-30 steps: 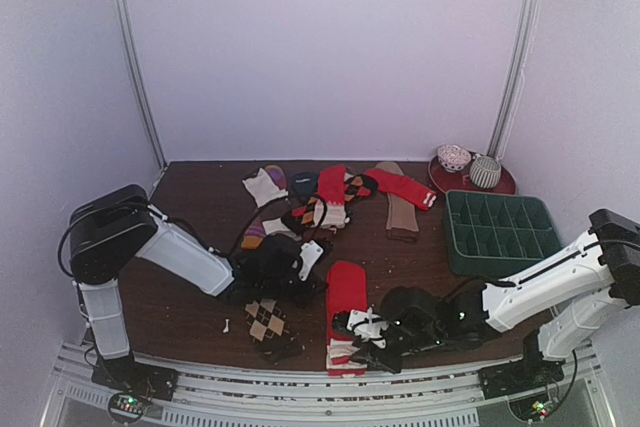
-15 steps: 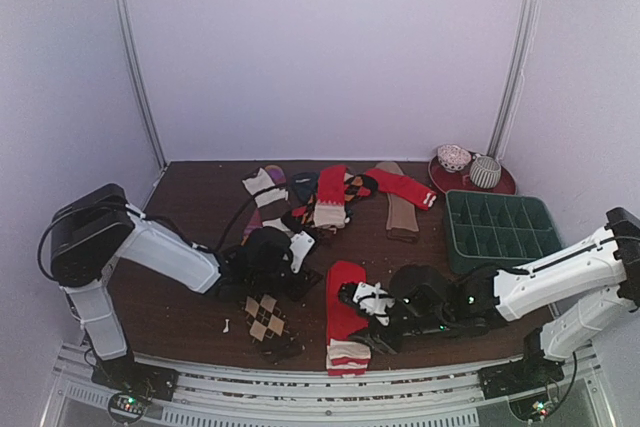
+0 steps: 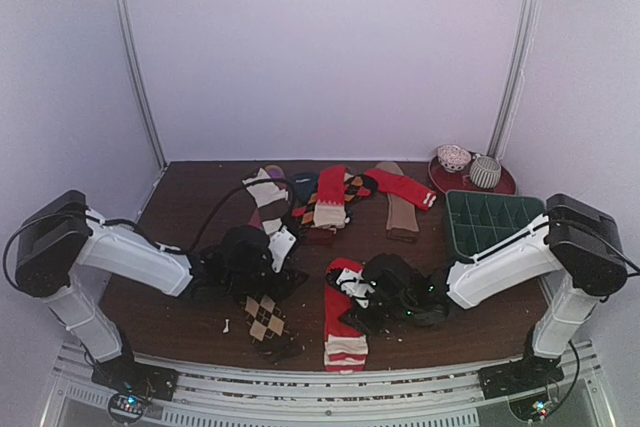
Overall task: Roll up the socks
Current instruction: Roll a pair of socks at the center of the board.
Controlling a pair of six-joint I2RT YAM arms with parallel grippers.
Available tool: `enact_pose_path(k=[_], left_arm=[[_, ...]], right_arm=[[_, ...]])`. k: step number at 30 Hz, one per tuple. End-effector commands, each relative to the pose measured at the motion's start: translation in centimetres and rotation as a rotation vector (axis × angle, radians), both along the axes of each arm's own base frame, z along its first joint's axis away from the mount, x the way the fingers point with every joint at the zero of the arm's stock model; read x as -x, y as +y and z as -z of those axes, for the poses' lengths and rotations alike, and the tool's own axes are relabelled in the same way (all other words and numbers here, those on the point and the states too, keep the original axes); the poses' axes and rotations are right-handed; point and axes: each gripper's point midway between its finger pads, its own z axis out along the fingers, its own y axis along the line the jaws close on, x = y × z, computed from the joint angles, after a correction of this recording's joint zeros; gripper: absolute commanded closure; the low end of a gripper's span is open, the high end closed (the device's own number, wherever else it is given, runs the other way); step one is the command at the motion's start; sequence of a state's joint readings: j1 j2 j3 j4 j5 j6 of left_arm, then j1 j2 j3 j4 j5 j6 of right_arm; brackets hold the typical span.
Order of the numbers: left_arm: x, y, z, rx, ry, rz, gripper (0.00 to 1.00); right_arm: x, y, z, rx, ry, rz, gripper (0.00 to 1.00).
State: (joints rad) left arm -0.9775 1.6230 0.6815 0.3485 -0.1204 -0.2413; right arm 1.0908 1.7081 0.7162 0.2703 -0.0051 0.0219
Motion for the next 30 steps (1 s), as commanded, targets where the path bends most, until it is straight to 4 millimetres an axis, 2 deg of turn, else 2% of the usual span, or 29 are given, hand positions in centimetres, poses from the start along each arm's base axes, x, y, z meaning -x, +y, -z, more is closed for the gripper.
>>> enact_pose_path(k=[1,9,13,17,19,21,25,30], left_arm=[[-0.1,1.0,-1.3,0.001,-0.036,-0.012,0.51],[0.0,1.9,-1.9,-0.008,-0.060,-0.027,0.43],[0.1,1.9,-2.0,-0.001,-0.060,-0.028,0.39],[-0.1,1.7,-2.2,-0.004,-0.063,-0.023,0.36],[-0.1,1.5,-2.3,-0.007,-0.066,-0.018,0.34],[-0.2,1.4,-2.5,-0.005,-0.073,-0.015,0.31],[-0.2,0.9,-3.0,0.014,-0.076,0.001,0.30],[-0.2,0.5,-2.9,0.015,-0.067,0.013,0.30]], right_arm=[[-2.9,1.0,0.2,-0.003,-0.018,0.046,0.46],[-7.3,1.9,0.9,-0.002,-0.031,0.110,0.46],[-7.8,1.6,0.2,-0.026,-0.051,0.097,0.44],[-6.2,2.3,-3.6,-0.120,-0.080,-0.018,0.41],[-4.7,2.4,-6.0,-0.188,-0.096,-0.093,0.38],[-2.9,2.1,-7.4,-0.232,-0.100,-0.169,0.37],[0.9,0.9,-7.3,-0.259,-0.050,-0.300,0.37],[4.2,0.4,-5.3,-0.240,-0.034,-0.395,0.39]])
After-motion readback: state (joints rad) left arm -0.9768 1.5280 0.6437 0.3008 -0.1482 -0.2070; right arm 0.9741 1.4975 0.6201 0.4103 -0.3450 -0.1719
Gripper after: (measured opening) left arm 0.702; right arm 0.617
